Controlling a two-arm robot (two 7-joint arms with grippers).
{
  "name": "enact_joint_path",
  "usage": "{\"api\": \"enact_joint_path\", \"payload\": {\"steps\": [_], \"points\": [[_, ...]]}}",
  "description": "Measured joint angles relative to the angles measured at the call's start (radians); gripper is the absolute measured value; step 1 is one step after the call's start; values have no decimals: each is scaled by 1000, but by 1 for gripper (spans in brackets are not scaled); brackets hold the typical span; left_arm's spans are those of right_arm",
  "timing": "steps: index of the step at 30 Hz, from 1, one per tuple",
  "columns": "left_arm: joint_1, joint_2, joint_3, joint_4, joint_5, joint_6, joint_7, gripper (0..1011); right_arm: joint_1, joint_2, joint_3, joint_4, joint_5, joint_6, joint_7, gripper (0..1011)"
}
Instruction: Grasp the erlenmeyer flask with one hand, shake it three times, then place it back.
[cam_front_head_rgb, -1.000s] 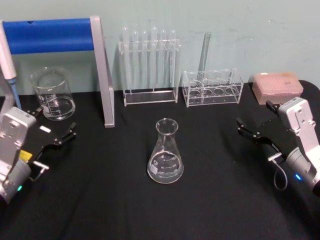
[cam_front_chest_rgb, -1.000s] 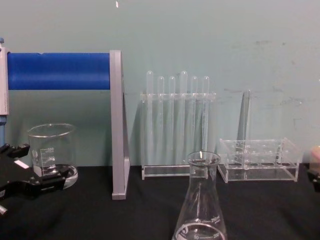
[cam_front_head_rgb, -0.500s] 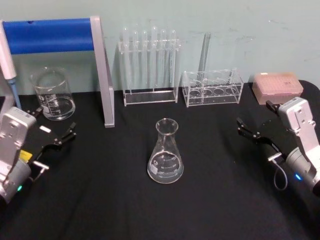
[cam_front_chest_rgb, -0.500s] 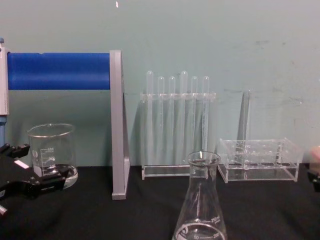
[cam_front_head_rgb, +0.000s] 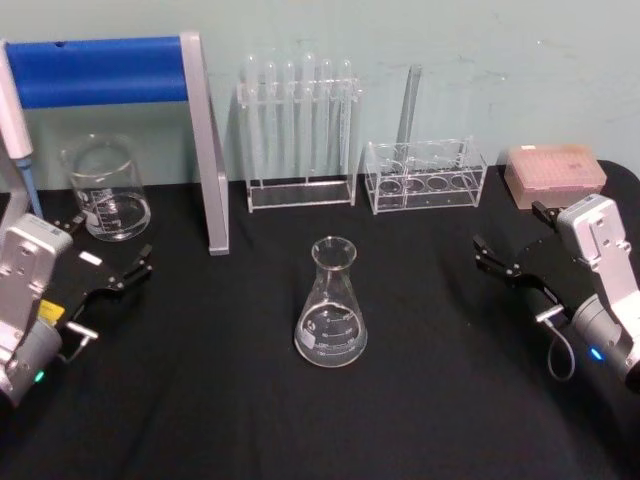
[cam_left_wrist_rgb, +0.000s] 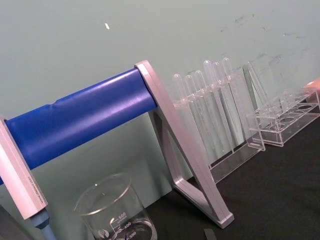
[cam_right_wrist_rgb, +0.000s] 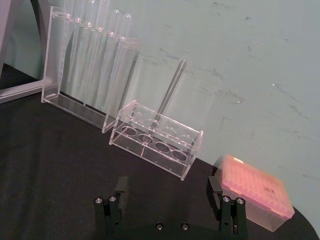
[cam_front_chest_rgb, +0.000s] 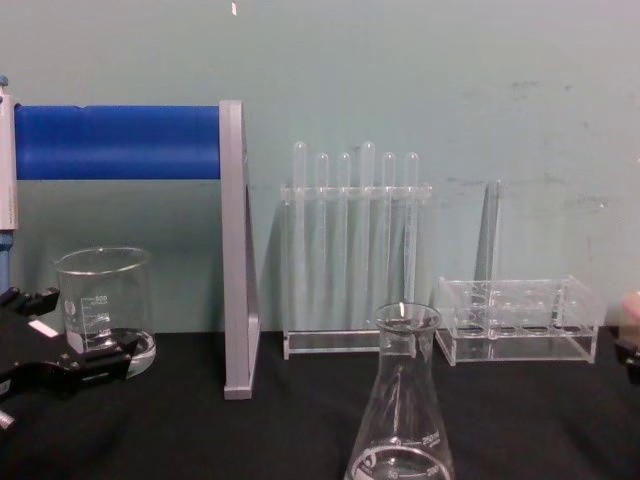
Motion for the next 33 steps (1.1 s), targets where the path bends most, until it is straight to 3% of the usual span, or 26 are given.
{"api": "enact_joint_path", "payload": {"steps": [9,22,33], "points": [[0,0,0,0,0,0,0,1001,-15,-10,21,-6,23,-9,35,1002],[0,0,0,0,0,0,0,1001,-98,-13,76,-87,158,-34,189,1003],[0,0,0,0,0,0,0,1001,-141,-31,69,-134,217,-44,311,1003]]}}
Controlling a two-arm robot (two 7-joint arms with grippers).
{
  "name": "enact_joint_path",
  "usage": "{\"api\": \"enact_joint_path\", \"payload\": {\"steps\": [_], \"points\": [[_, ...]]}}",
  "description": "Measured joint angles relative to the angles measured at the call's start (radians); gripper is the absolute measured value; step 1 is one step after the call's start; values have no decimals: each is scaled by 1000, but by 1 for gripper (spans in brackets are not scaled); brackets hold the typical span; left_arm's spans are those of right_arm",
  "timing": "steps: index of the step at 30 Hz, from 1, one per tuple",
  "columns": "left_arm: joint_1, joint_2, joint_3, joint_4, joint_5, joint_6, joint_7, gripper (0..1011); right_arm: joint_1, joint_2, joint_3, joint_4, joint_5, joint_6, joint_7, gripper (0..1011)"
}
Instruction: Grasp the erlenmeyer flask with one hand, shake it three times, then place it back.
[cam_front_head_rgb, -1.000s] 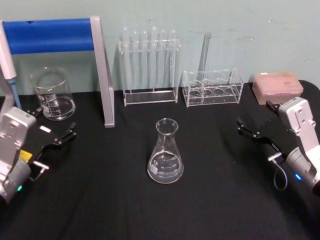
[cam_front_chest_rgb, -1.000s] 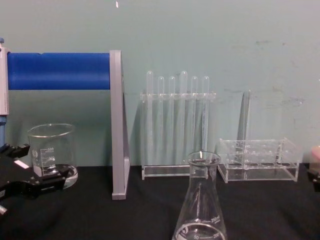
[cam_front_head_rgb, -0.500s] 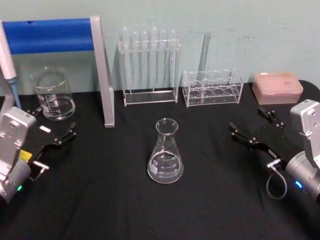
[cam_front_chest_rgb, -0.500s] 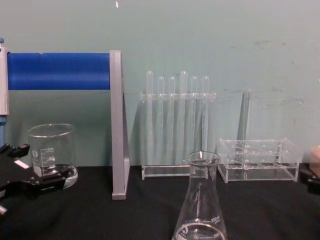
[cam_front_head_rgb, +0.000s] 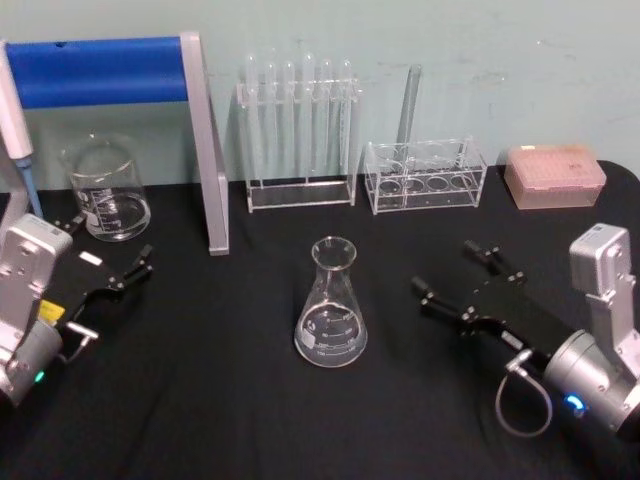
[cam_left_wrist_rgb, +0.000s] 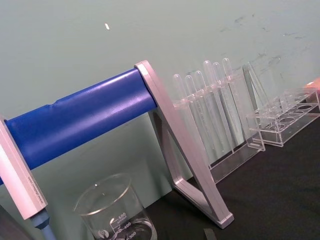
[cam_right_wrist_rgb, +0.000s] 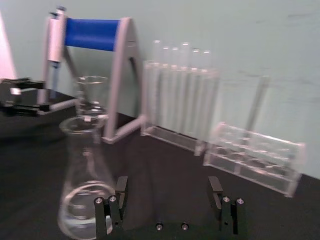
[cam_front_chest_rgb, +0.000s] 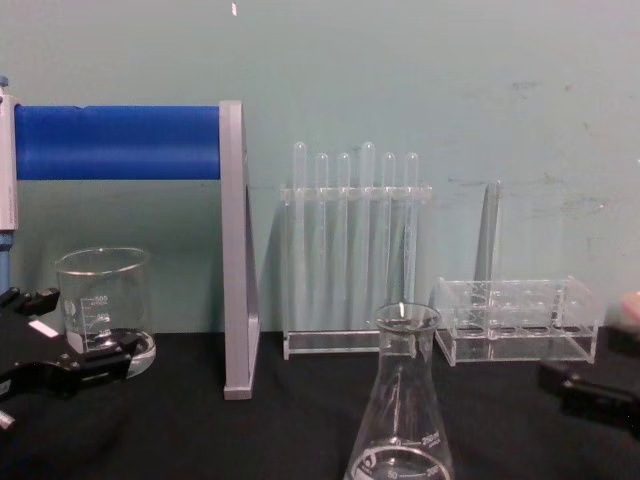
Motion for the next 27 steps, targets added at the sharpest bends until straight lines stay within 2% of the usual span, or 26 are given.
{"api": "enact_joint_path", "payload": {"steps": [11,27], "points": [[0,0,0,0,0,0,0,1001,13,-47,-42,4,25,29,122,1003],[0,0,0,0,0,0,0,1001,62,-110,-62,46,-4,50,187,1002]]}}
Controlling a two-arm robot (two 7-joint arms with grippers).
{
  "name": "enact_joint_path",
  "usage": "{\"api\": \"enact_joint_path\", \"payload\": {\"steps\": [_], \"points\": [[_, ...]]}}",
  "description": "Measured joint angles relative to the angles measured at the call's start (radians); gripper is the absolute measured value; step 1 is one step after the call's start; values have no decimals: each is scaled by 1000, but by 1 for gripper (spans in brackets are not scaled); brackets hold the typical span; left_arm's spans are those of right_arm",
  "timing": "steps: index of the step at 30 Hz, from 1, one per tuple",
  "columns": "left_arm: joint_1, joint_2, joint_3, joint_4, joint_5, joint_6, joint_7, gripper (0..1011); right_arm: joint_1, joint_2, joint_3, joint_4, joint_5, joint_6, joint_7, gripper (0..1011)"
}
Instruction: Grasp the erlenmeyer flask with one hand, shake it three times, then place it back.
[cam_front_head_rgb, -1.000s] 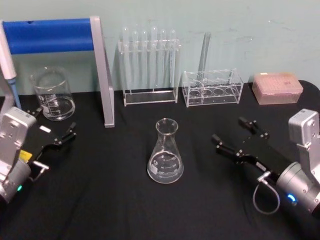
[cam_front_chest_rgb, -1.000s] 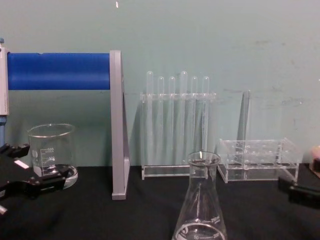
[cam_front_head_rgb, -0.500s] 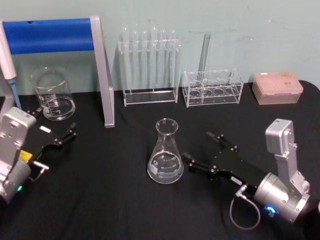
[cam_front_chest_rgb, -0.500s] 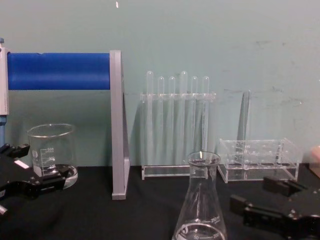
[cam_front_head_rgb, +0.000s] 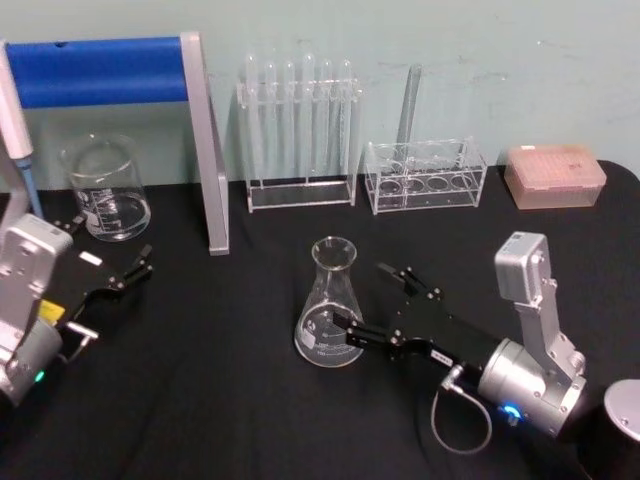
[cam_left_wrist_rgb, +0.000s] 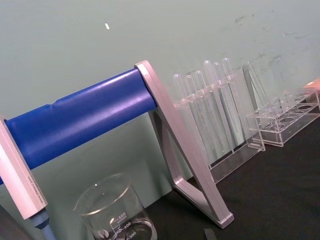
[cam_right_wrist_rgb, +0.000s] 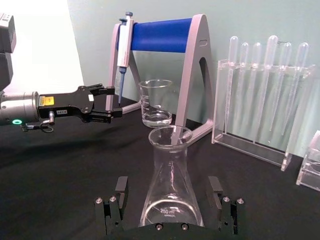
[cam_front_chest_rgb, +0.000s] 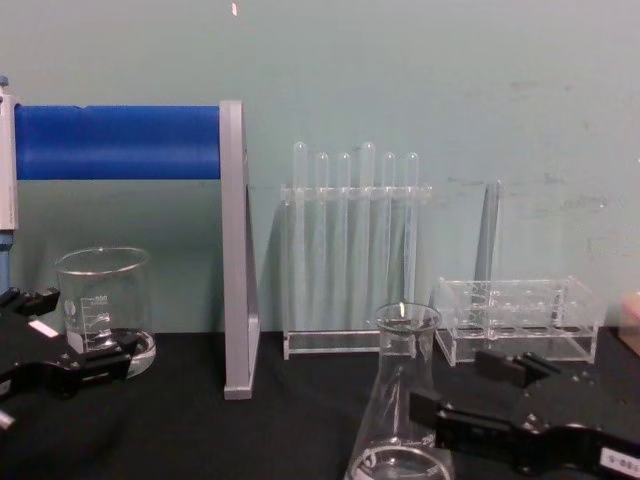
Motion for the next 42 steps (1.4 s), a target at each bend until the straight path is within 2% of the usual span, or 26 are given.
{"api": "enact_joint_path", "payload": {"steps": [20,42], "points": [[0,0,0,0,0,0,0,1001,89,-95,-9,101,-72,-2,28,1003],[0,0,0,0,0,0,0,1001,128,-138,-1,154,-85,-6,35,1002]]}}
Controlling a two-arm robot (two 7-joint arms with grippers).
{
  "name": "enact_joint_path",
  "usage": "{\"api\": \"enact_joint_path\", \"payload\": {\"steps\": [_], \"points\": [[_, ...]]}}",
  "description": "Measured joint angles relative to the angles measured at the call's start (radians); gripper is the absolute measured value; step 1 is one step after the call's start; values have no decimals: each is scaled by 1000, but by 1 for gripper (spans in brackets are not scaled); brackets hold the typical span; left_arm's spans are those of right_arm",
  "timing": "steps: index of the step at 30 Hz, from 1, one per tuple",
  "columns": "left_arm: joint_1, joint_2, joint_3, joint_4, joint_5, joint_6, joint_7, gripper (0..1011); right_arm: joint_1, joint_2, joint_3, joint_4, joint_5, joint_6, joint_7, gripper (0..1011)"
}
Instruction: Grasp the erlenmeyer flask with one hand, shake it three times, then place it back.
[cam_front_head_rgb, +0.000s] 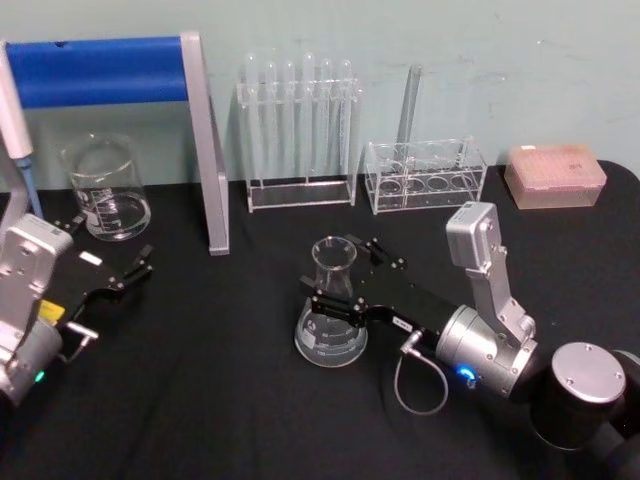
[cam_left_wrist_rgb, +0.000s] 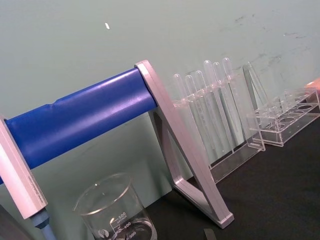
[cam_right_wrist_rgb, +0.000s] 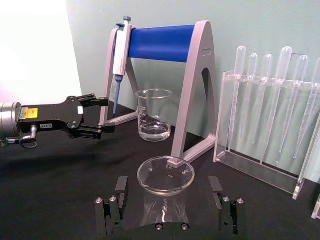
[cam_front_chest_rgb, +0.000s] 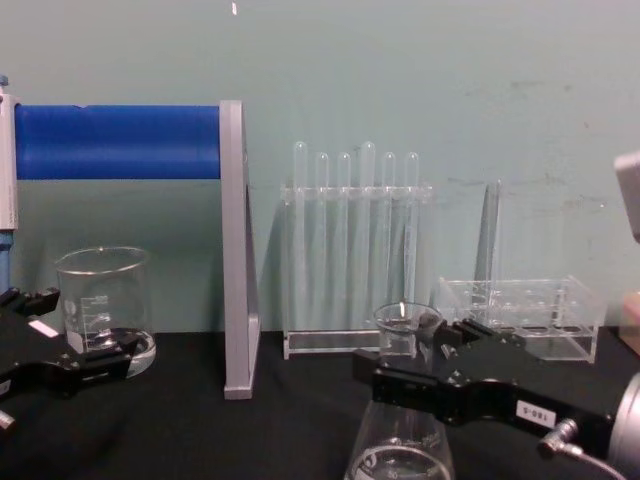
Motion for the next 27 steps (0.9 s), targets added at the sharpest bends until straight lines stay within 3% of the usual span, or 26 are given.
{"api": "enact_joint_path", "payload": {"steps": [27], "points": [[0,0,0,0,0,0,0,1001,2,-3,-5,1,-22,-1,-2,1003]]}}
